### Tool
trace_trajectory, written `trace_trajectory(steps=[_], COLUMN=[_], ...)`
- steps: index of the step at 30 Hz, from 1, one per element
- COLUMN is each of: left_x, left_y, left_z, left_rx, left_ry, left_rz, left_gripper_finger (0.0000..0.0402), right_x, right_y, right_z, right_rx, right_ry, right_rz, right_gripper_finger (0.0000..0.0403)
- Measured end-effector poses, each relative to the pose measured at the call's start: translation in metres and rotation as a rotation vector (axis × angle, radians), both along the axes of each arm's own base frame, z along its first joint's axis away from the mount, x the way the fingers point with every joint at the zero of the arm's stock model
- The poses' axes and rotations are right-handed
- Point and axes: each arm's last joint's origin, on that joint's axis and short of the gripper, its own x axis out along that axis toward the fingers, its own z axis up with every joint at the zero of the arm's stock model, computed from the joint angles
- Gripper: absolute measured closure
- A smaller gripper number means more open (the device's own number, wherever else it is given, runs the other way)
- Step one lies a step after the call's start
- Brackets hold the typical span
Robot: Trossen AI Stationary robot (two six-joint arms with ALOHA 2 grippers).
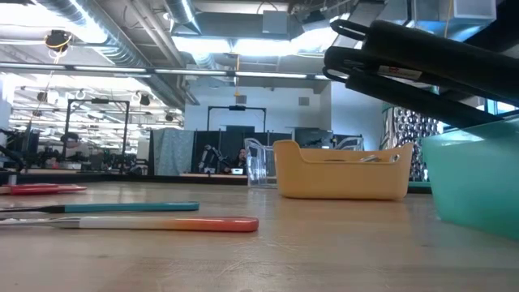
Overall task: Pick & Place Kitchen Items
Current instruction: Put the black silver spatula into the green bin, then put the blue knife into the transparent bin
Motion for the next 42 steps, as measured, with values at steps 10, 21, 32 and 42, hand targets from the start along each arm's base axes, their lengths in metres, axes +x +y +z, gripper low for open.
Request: trace_trajectory(steps=[10,21,32,42], left_x=[0.0,0.0,-0.001,-0.001], left_y=[0.0,-0.001,-0.004,-0.005], left_z=[0.0,0.0,0.0,0.0], left_rx=[-0.008,-0.015,-0.019,-0.037], left_ry=[0.003,-0.002,-0.004,0.0], left_rz=[-0.007,-0.009,-0.017,-0.033], left_gripper_finger=[0.0247,0.0248,0.0249,0.0251], right_x=[0.001,0.003,0.003,0.006], right_y=[0.0,-0.004,-0.007,0.0], right_z=[-0.002,-0.002,-0.002,0.02], right_rx=[0.013,-0.033,-0.086,-0.287], right_ry=[0.037,0.009,0.025,0.002], right_rz=[-0.034,-0.09,-0.11,-0.145], right_gripper_finger=[0.0373,0.0243,0.0218,0.019])
